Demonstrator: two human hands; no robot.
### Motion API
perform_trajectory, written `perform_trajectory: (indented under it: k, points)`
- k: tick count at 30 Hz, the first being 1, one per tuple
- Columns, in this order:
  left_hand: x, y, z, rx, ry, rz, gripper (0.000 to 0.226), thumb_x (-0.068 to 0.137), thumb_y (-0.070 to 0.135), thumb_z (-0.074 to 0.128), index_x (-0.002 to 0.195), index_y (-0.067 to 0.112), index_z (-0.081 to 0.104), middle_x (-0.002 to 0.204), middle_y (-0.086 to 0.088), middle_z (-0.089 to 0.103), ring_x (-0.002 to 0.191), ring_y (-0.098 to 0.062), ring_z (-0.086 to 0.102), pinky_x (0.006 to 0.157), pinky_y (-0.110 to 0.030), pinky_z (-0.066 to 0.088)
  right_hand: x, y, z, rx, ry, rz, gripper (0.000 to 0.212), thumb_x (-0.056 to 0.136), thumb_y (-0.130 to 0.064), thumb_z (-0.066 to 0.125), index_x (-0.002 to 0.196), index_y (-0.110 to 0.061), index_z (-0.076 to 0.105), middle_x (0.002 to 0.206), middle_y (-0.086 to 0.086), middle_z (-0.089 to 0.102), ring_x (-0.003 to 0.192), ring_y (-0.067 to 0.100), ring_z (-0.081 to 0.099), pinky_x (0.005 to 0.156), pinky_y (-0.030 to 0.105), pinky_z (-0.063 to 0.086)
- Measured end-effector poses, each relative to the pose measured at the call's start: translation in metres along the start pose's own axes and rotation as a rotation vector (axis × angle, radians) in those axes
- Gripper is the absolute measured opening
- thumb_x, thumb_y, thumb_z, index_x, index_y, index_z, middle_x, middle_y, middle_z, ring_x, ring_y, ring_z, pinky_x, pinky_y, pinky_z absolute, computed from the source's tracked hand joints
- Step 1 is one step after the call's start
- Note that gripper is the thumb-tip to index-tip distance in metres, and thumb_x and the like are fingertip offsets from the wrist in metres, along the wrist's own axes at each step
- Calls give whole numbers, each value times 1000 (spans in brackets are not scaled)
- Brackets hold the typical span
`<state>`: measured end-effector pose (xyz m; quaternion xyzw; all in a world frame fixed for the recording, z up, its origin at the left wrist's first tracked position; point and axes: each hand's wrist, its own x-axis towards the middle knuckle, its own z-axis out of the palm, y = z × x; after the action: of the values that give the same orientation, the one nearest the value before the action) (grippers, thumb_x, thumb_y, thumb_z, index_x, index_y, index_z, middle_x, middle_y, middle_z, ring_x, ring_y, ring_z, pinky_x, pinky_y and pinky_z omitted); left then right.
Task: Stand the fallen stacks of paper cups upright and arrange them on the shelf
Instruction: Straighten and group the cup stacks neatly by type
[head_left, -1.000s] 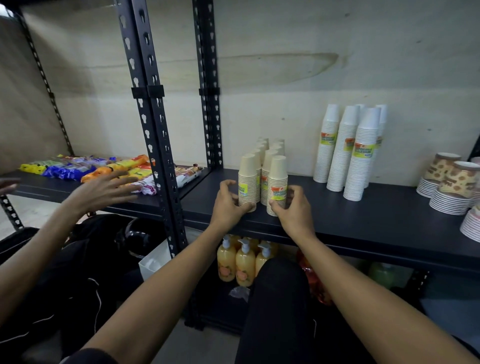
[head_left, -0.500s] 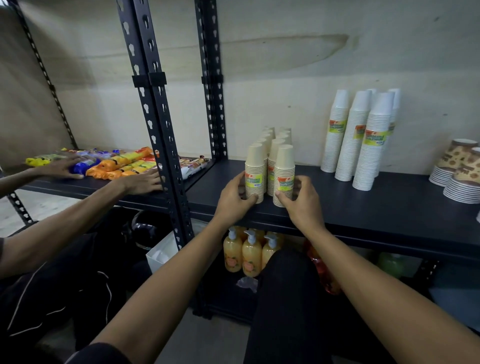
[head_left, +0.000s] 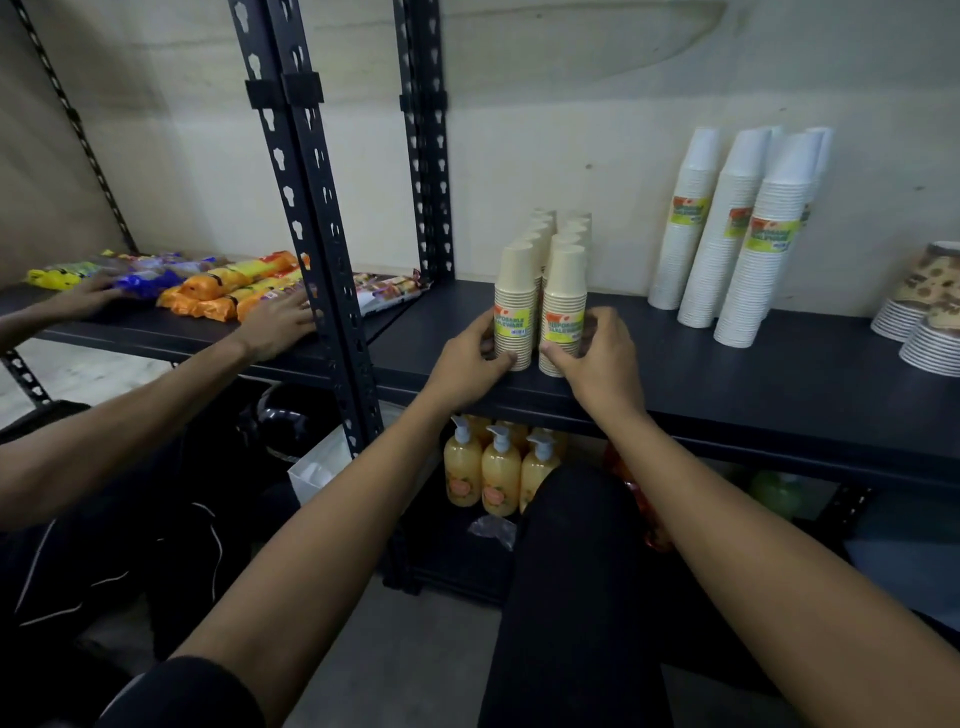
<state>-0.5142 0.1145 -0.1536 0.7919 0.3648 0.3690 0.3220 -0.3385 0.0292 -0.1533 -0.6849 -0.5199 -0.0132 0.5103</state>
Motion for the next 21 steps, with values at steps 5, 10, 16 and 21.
perform_trajectory:
  k: [5, 10, 16, 21]
  points:
    - [-1, 1, 0, 1, -7, 8, 68, 94, 18, 68, 154, 28, 37, 141, 6, 59, 119, -2, 56, 100, -22, 45, -2, -4, 2, -19, -5, -9, 64, 79, -43, 84, 122, -11, 50, 122, 7, 53, 103, 11, 49, 80, 26, 41]
    - [-1, 1, -1, -1, -15, 4, 69, 94, 18, 69, 154, 27, 37, 143, 5, 58, 120, -3, 55, 105, -27, 47, 0, -6, 4, -15, -14, -9, 65, 78, -45, 84, 123, -12, 51, 121, 6, 52, 97, 8, 49, 79, 23, 41]
    - [-2, 3, -1, -7, -15, -5, 69, 94, 19, 69, 155, 28, 36, 143, 5, 58, 122, -4, 55, 106, -27, 46, 1, -2, 5, -25, -30, -24, 66, 78, -50, 82, 123, -13, 51, 120, 5, 52, 100, 13, 56, 79, 28, 47]
    - [-3, 4, -3, -15, -23, -6, 70, 93, 22, 69, 154, 32, 36, 142, 8, 59, 122, -2, 55, 106, -28, 47, 0, 0, 6, -13, -21, -37, 67, 77, -49, 83, 123, -12, 51, 120, 5, 52, 104, 16, 57, 85, 33, 52]
